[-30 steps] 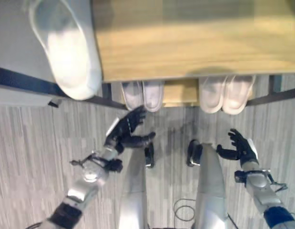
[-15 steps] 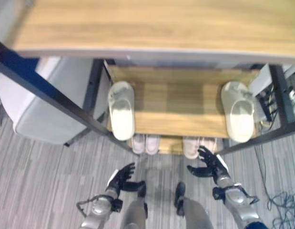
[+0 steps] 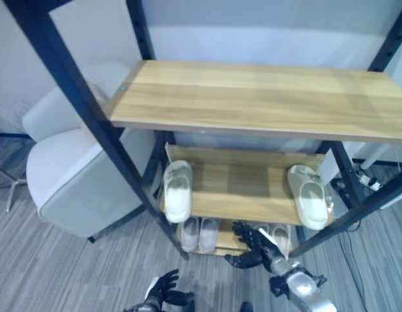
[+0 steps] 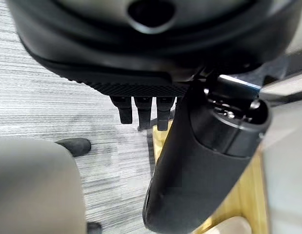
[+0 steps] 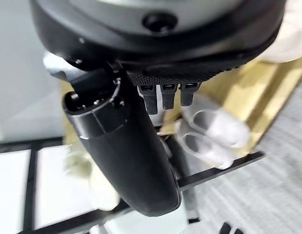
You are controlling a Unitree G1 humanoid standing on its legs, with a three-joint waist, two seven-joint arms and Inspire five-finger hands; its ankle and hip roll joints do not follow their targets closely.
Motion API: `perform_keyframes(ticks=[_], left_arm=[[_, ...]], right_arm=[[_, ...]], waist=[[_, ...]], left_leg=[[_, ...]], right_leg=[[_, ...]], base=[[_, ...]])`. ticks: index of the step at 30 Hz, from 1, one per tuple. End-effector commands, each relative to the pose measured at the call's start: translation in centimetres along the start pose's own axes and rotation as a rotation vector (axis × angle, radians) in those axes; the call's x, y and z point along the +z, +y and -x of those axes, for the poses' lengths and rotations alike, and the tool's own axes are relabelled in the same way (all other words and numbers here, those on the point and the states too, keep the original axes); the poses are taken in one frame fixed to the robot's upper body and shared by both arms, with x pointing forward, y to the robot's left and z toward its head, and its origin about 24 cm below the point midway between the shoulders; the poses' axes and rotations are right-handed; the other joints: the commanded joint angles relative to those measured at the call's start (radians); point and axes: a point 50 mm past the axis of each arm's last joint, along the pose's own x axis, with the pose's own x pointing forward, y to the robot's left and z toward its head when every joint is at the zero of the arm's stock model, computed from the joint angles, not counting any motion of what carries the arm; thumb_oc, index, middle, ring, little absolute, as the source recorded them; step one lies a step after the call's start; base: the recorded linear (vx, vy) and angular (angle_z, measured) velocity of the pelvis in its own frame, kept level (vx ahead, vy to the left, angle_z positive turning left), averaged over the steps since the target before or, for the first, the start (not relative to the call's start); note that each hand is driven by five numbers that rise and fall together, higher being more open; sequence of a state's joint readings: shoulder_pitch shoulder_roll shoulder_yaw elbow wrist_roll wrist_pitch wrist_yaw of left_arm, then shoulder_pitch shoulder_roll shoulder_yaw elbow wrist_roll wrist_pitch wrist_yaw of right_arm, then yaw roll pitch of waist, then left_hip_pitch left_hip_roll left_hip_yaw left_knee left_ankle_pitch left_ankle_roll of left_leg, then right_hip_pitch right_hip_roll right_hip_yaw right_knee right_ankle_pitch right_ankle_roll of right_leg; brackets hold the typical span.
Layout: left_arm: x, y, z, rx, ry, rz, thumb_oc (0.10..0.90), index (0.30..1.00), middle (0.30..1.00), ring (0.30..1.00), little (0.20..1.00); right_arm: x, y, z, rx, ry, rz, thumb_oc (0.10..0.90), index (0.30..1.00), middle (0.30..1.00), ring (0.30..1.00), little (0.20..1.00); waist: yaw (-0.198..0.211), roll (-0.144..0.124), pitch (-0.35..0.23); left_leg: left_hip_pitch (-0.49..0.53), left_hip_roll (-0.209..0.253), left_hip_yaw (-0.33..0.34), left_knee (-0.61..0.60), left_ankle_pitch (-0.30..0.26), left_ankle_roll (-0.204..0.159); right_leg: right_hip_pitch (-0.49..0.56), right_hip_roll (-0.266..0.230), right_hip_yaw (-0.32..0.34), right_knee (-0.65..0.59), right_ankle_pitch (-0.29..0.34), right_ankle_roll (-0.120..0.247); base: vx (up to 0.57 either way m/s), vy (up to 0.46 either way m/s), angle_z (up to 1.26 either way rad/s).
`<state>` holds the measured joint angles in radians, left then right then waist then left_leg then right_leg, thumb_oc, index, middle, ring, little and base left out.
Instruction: Arrange the slippers neatly on the shoe rack.
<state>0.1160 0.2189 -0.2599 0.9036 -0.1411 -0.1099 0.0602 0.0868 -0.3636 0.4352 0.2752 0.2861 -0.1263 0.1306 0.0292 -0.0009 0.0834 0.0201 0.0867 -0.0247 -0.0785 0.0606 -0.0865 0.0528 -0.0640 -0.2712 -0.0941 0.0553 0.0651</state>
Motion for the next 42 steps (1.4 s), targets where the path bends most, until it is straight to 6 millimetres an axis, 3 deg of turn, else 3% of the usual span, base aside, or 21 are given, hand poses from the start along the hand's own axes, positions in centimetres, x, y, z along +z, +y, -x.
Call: perform_keyframes(ticks=[1,10,13,14,17,20,28,34,42], left_arm=[[1.0,0.1,-0.7,0.018,-0.020,-0.053,0.800,0.900,0.900,0.900,0.900],[0.2,-0.5,-0.7,0.009,0.023,-0.049,0.800,0.900,0.900,0.900,0.900],[0.4,-0.9,-0.8,0.001,0.014,-0.045,0.800,0.900,0.900,0.900,0.900],[0.3,-1.4,-0.8,-0.010,0.013,-0.049,0.800,0.900,0.900,0.900,0.900],[0.5,-1.8,-0.7,-0.025,0.003,-0.056,0.800,0.900,0.900,0.900,0.900],[0.1,-2.5,-0.6,-0.058,0.012,-0.092,0.800,0.900,0.900,0.900,0.900],[-0.5,-2.4,-0.4,-0.076,0.029,-0.139,0.800,0.900,0.900,0.900,0.900],[-0.6,-1.5,-0.4,-0.053,0.032,-0.161,0.800,0.900,0.900,0.900,0.900],[-0.3,-0.4,-0.7,-0.032,0.036,-0.195,0.800,0.900,0.900,0.900,0.900]], right_arm=[[6.3,0.8,-0.4,0.096,-0.299,-0.036,0.800,0.900,0.900,0.900,0.900],[11.4,0.3,2.2,0.136,-0.526,-0.048,0.800,0.900,0.900,0.900,0.900],[13.3,-1.0,3.0,0.043,-0.616,0.102,0.800,0.900,0.900,0.900,0.900],[14.2,-1.9,3.4,-0.047,-0.655,0.227,0.800,0.900,0.900,0.900,0.900],[14.8,-2.8,3.6,-0.125,-0.671,0.338,0.800,0.900,0.900,0.900,0.900],[16.0,-4.9,3.7,-0.292,-0.695,0.515,0.800,0.900,0.900,0.900,0.900],[17.9,-8.8,2.8,-0.532,-0.634,0.878,0.800,0.900,0.900,0.900,0.900],[18.2,-13.1,2.2,-0.711,-0.430,1.256,0.800,0.900,0.900,0.900,0.900],[19.4,-15.3,1.2,-0.748,-0.298,1.497,0.800,0.900,0.900,0.900,0.900]], waist=[[0.007,-0.005,-0.026],[-0.008,-0.003,-0.027],[-0.015,0.002,-0.027],[-0.018,0.007,-0.028],[-0.017,0.010,-0.030],[-0.012,0.012,-0.037],[0.018,0.000,-0.034],[0.057,-0.035,-0.023],[0.087,-0.072,-0.008]], left_leg=[[-0.030,-0.002,0.010,-0.009,0.017,-0.053],[-0.023,0.006,0.018,-0.009,0.028,-0.051],[-0.025,0.009,0.024,-0.009,0.029,-0.050],[-0.026,0.010,0.028,-0.009,0.029,-0.048],[-0.025,0.010,0.030,-0.009,0.028,-0.046],[-0.012,0.011,0.032,-0.009,0.007,-0.043],[-0.014,0.005,0.022,-0.009,0.003,-0.035],[-0.017,0.003,0.005,-0.009,-0.018,-0.033],[-0.032,-0.005,-0.003,-0.009,-0.026,-0.023]], right_leg=[[0.034,0.008,-0.002,0.017,-0.089,0.050],[0.035,0.016,0.012,0.017,-0.083,0.043],[0.031,0.017,0.016,0.010,-0.081,0.045],[0.027,0.017,0.018,0.008,-0.079,0.046],[0.029,0.017,0.020,0.007,-0.079,0.048],[0.043,0.013,0.018,0.007,-0.090,0.052],[0.043,0.006,0.002,0.007,-0.084,0.057],[0.050,0.001,-0.014,0.007,-0.097,0.061],[0.038,-0.007,-0.022,0.008,-0.090,0.067]], base=[[-0.04,-0.011,0.09],[-0.01,-0.006,0.01],[-0.03,-0.008,-0.05],[-0.02,-0.002,-0.08],[0.00,0.010,-0.12],[0.02,0.026,-0.02],[0.02,0.029,0.01],[0.01,0.035,0.12],[0.01,0.022,0.10]])
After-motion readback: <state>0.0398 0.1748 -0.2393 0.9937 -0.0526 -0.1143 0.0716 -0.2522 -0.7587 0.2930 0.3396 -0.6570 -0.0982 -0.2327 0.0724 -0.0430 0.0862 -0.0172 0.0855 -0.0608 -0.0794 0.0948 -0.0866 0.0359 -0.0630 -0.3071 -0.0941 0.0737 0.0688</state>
